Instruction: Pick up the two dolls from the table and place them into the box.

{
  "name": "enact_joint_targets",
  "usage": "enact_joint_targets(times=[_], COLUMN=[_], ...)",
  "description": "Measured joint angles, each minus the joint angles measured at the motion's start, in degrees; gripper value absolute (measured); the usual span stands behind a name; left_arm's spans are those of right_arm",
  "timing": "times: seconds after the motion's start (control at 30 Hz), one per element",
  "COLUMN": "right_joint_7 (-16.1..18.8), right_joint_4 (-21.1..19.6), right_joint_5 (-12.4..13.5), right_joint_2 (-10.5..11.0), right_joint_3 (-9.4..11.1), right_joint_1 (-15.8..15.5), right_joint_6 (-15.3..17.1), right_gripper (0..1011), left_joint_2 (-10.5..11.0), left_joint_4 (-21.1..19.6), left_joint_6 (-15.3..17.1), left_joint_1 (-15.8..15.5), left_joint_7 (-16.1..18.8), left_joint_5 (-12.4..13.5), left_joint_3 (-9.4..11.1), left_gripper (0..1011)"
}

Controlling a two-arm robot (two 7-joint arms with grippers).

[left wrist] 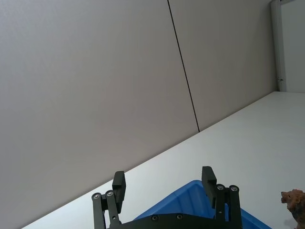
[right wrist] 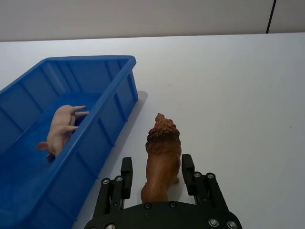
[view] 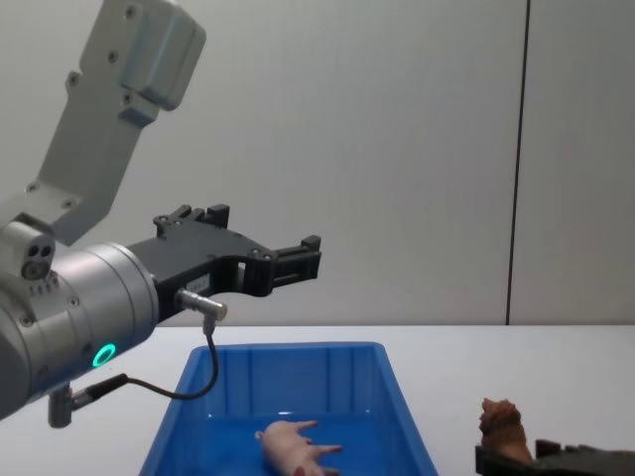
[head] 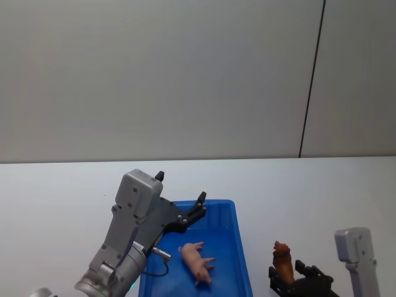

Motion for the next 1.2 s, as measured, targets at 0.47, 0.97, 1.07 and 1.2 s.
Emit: enact_joint_targets(times=[0.47, 0.97, 1.07, 1.2], right_joint_7=[-1.6, -0.7, 0.7, 3.2], right_joint_4=[0.7, -1.7, -2.2, -2.6], right_joint_5=[1.3, -0.1, -0.8, -1.4], right_joint_2=[-1.0, -1.1, -1.0, -1.1], right_joint_3=[0.0, 0.3, 0.3, 0.3], right_joint_1=[0.8, 1.6, 2.1, 3.1], right_joint_6=[1.9, -0.1, -1.0, -2.1], right_gripper=[343, 343, 343, 343], left_joint_2=[0.0, 0.0, 0.0, 0.0], left_joint_4=[0.0, 0.0, 0.0, 0.0], left_joint_6=[0.0, 0.0, 0.0, 0.0], left_joint_1=[0.0, 0.0, 0.0, 0.0], left_joint_7=[0.0, 0.0, 0.0, 0.0], left_joint_5=[0.0, 0.0, 0.0, 0.0], left_joint_3=[0.0, 0.0, 0.0, 0.0], left_gripper=[1008, 1008, 1008, 1008])
